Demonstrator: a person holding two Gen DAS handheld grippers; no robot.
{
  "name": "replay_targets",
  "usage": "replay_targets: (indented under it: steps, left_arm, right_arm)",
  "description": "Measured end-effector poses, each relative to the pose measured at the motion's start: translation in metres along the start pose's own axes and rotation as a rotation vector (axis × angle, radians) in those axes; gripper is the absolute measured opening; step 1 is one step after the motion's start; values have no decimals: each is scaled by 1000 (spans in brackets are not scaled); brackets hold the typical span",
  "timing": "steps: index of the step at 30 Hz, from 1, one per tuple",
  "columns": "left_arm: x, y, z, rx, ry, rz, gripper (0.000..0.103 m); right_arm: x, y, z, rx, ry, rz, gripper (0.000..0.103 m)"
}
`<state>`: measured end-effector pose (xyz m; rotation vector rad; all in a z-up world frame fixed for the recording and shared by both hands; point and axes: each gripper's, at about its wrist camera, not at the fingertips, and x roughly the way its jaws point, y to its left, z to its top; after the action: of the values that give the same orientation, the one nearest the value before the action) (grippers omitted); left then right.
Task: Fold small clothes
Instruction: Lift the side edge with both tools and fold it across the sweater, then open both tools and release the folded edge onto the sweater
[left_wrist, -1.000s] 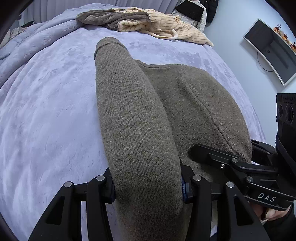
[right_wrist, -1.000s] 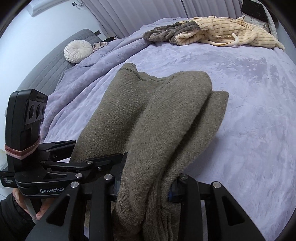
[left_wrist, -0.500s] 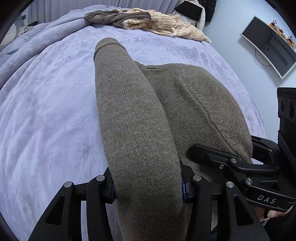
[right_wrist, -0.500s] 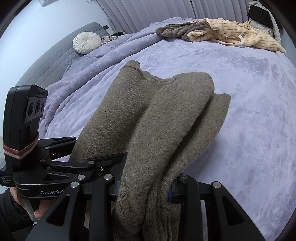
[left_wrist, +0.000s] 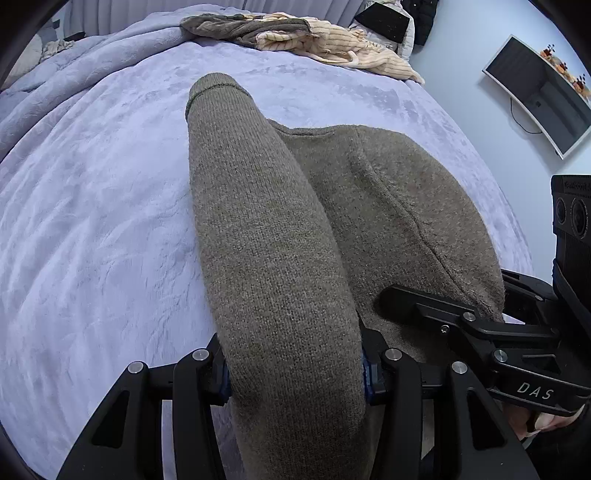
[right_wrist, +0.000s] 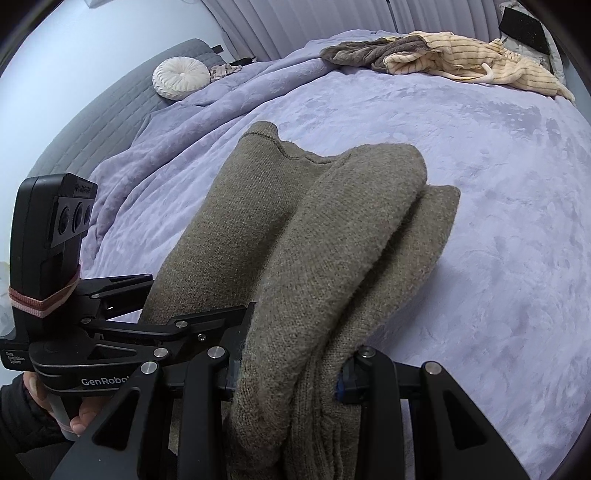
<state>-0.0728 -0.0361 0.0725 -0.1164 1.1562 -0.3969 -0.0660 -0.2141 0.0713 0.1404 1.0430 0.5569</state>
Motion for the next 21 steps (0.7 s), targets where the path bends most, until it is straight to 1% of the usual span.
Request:
replay_targets:
  steps: [7, 9, 11, 12, 13, 14, 15, 16, 18, 20, 21]
  left_arm:
    - [10, 4, -8, -8, 17, 2, 51]
    - [14, 8, -10, -16, 26, 2, 53]
    - [19, 12, -12, -30, 34, 24, 67]
    - [20, 14, -13, -37, 34, 48, 83]
    - [19, 17, -14, -48, 28, 80, 92]
    - [17, 20, -15, -59, 21, 86, 92]
    - [13, 24, -16, -71, 18, 75, 92]
    - [7, 28, -17, -85, 9, 73, 92]
    - [-7, 35, -18, -96, -24, 99, 92]
    - [-22, 37, -20, -96, -62, 106, 92]
    - [-26, 35, -20, -85, -72, 116, 92]
  right_arm:
    - [11, -8, -3, 12, 19, 11, 35]
    - [15, -13, -4, 21, 26, 16, 35]
    - [21, -21, -8, 49, 38, 22, 36]
    - [24, -28, -10, 71, 42, 17, 40]
    - [27, -35, -12, 94, 46, 14, 44]
    - [28, -42, -14, 121, 52, 13, 57]
    - [28, -51, -16, 159, 57, 13, 63]
    - [23, -60, -19, 198, 41, 15, 63]
    - [9, -67, -22, 223, 2, 10, 63]
    - [-11, -60, -23, 184, -50, 7, 63]
    - [-22, -50, -22, 134, -79, 1, 63]
